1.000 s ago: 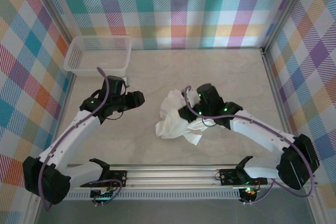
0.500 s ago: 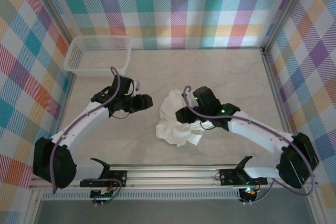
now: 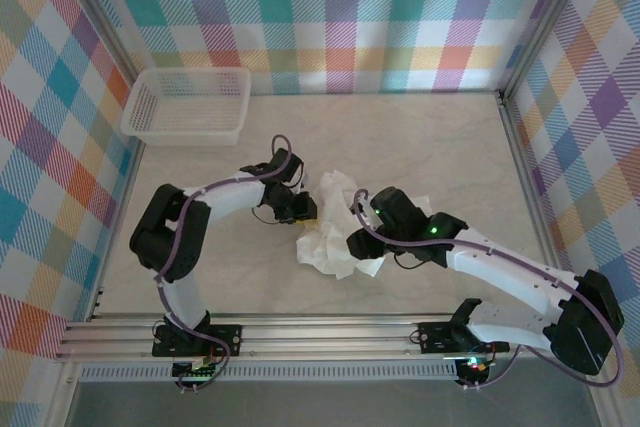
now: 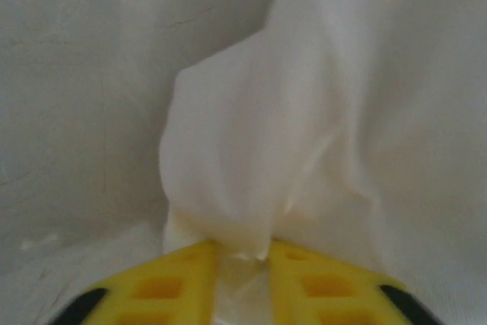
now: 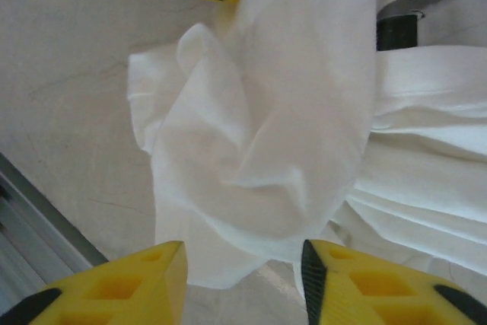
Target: Fold the inside-out t-shirt
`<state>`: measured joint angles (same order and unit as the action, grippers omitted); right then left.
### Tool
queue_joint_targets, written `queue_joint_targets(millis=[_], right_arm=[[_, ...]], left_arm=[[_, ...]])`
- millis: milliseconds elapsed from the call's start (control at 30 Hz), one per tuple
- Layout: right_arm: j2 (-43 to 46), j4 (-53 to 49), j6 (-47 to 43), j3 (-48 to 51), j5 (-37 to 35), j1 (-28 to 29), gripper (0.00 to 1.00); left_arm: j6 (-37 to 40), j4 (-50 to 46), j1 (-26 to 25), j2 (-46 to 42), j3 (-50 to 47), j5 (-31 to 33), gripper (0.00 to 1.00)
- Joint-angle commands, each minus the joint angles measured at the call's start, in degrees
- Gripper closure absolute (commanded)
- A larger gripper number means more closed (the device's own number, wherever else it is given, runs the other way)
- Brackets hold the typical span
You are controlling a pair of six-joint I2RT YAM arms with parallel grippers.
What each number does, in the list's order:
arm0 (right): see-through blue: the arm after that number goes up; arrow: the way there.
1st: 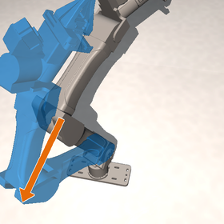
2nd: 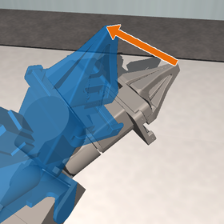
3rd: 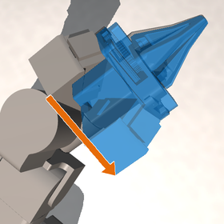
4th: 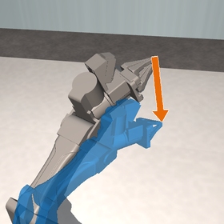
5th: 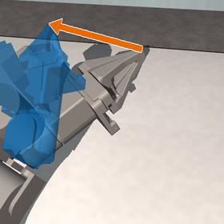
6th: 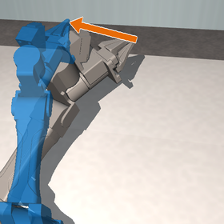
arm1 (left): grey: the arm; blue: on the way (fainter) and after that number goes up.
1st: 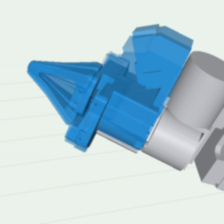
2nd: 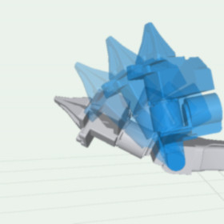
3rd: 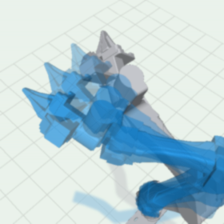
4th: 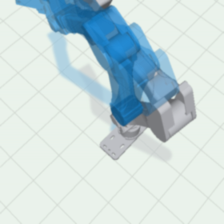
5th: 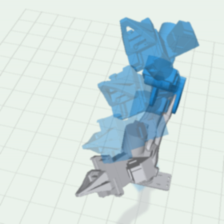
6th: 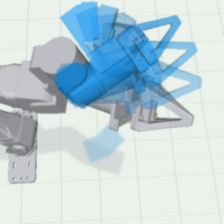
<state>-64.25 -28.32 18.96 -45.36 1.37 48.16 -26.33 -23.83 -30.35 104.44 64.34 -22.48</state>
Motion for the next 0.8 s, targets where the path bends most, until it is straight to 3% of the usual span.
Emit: queue_joint_targets(millis=[0,100,167,233,267,333,367,433,567,633,767], right_arm=[[0.4,3.4,-8.2,-2.4,-2.0,0.1,0.49],[0.3,7.0,-16.3,-1.5,-2.5,0.1,0.40],[-0.6,8.9,-18.9,-0.6,-6.8,0.1,0.26],[-3.4,10.6,-16.3,0.3,-16.4,-0.6,0.11],[-5.0,10.1,-14.1,0.0,-18.1,-1.8,0.10],[-9.9,7.1,-6.6,-2.4,-12.8,-6.6,0.11],[-11.8,6.9,-3.9,-2.6,-9.6,-8.6,0.16],[-17.0,7.5,0.3,-2.6,-1.9,-12.2,0.40],[-23.5,6.7,6.5,-3.5,1.1,-17.3,0.80],[-23.2,8.0,8.1,-2.3,1.1,-20.0,0.87],[-22.1,8.4,9.6,-0.5,-2.0,-25.6,0.89]], left_arm=[[-0.3,2.7,0.2,1.2,1.2,-0.6,0.98],[0.5,0.4,1.1,-1.1,2.2,1.6,1.00],[1.5,-1.4,2.2,-4.0,2.6,2.9,1.00],[2.8,-3.6,3.6,-7.0,3.4,4.1,1.00],[3.4,-4.8,4.3,-7.9,3.7,4.6,1.00],[4.7,-7.3,5.6,-9.8,4.1,5.5,1.00],[4.9,-8.1,6.1,-10.6,4.1,5.7,1.00],[5.2,-8.8,7.0,-13.2,3.0,6.1,1.00],[5.5,-11.7,9.0,-18.5,1.9,7.6,1.00],[6.0,-13.7,10.3,-21.7,1.6,9.0,1.00],[7.0,-16.6,13.0,-26.4,1.4,9.6,1.00]])
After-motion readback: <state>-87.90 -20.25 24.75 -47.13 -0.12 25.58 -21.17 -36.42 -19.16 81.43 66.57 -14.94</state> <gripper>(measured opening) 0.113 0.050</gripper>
